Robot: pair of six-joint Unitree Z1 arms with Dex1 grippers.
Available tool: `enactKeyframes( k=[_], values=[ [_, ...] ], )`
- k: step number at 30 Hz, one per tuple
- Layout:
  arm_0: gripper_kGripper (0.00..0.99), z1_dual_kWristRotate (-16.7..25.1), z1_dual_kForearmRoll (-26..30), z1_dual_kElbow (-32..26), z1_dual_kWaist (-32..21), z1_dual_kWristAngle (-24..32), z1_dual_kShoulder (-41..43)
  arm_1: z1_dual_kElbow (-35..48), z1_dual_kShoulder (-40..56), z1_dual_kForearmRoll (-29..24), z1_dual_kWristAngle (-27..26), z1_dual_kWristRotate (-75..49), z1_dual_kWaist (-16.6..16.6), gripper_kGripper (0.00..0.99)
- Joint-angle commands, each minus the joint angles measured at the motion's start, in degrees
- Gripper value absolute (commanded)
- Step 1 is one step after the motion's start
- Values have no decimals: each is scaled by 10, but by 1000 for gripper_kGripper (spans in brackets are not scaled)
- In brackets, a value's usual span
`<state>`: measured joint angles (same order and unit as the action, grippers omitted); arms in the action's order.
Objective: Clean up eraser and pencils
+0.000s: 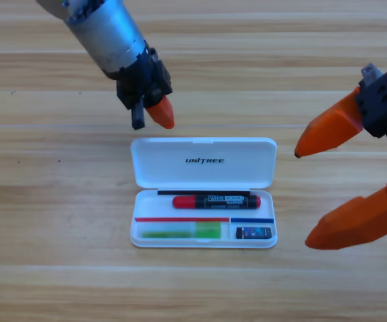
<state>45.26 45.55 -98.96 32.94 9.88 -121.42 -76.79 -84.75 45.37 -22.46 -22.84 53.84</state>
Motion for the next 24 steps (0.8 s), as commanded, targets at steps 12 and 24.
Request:
enactKeyframes(
  k=[12, 24],
  values=[
    [0, -4, 6, 66, 34, 9, 13, 20, -18, -8, -14, 3, -15, 988],
    [0, -19, 16, 104, 74, 15, 58, 20, -23, -8, -15, 3, -15, 988]
  ],
)
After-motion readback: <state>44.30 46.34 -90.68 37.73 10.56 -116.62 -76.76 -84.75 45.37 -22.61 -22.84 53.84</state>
